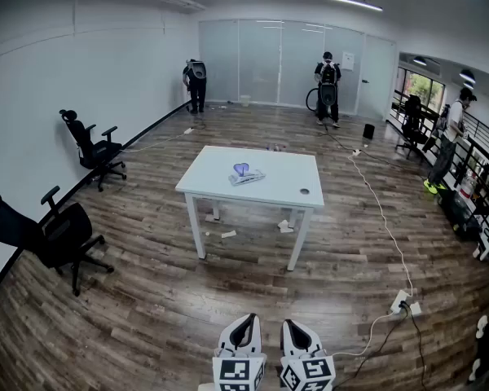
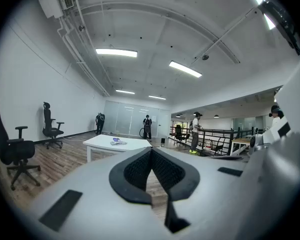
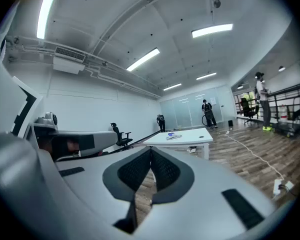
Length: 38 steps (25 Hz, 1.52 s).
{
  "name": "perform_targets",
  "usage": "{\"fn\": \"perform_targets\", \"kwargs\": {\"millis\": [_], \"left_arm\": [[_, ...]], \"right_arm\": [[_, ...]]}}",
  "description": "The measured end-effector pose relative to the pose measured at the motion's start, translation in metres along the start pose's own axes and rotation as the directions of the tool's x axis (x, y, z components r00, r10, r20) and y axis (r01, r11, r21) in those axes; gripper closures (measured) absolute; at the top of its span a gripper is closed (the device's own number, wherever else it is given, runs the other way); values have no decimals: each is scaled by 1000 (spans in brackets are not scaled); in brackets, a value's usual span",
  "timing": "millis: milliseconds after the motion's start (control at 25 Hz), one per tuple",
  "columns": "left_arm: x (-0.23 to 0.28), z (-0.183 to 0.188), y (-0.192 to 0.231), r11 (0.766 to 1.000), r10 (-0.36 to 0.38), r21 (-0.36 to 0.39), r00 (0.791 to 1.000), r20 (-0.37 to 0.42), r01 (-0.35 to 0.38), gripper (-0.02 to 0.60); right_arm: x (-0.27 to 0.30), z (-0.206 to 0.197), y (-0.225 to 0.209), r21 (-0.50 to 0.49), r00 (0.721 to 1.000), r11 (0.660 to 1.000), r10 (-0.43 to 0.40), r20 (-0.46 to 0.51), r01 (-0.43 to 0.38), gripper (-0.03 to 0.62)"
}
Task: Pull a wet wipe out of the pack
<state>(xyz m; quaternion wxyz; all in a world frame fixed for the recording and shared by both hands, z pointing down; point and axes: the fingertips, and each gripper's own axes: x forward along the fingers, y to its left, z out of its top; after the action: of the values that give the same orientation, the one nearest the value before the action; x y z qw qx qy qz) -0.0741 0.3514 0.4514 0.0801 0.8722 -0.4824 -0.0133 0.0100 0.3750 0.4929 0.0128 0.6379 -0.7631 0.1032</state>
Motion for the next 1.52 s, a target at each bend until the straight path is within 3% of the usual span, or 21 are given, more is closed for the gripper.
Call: {"fn": "perform_targets", "kwargs": {"millis": [760,1240,1520], "left_arm": [[-25,-3,24,1000,-23,-3,1000,-10,23,583],[-27,-8,36,1000,-9,-5,998,57,9,582],[-20,-2,35,1000,-22,-2,999,47,22,582]], "right_arm": [[5,-15,38,-2,999,1000,7,-49,-7,585],[11,-9,48,-27,999,999,32,-28,-33,585],[17,-8,43,-18,999,1000,25,-26,-26,585]]}}
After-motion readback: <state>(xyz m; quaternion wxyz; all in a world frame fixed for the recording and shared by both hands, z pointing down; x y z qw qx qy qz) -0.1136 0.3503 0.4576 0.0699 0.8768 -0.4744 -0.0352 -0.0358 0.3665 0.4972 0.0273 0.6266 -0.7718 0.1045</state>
